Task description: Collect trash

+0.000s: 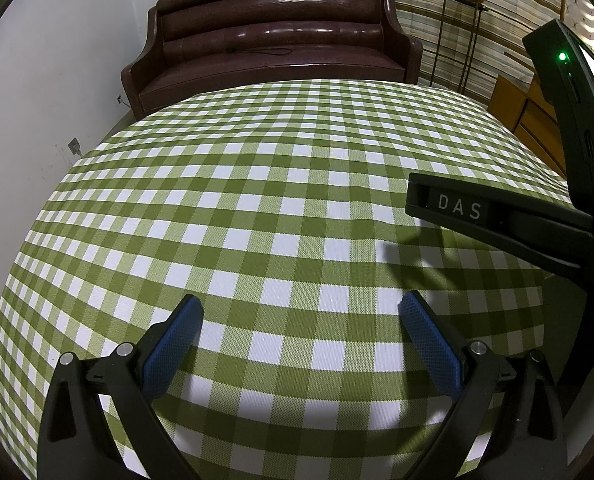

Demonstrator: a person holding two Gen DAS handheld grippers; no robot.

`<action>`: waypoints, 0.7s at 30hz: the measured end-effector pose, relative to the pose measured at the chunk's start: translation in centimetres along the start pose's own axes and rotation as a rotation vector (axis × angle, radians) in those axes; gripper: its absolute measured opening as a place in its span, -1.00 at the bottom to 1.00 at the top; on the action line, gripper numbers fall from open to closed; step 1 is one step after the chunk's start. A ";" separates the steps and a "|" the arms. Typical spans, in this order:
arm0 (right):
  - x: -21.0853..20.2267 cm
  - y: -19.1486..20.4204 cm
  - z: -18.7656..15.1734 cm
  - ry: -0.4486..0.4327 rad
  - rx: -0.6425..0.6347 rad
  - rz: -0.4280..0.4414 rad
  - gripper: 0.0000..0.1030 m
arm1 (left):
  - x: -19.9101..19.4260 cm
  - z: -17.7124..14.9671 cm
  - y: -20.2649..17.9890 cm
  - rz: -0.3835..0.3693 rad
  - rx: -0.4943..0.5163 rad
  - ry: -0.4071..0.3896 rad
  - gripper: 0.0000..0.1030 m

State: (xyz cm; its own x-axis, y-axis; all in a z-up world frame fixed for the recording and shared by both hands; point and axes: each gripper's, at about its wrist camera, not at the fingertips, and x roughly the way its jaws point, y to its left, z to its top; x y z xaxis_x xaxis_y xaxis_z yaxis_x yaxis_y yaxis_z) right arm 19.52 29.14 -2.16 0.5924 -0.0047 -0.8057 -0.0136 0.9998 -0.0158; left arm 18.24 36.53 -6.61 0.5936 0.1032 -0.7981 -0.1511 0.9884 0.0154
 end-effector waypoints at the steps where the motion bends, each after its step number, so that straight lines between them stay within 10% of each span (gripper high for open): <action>1: 0.2 -0.1 0.2 0.000 0.000 0.000 0.92 | 0.0 0.0 -0.1 0.000 0.000 0.000 0.88; 21: 0.4 -0.1 0.3 0.000 0.000 0.001 0.92 | 0.0 0.0 0.0 0.000 0.001 -0.001 0.88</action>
State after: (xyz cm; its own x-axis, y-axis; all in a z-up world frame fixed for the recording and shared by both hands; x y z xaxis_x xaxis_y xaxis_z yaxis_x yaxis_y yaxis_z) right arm 20.03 29.04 -2.33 0.5926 -0.0037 -0.8055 -0.0143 0.9998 -0.0151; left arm 18.22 36.55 -6.63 0.5941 0.1028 -0.7978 -0.1504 0.9885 0.0154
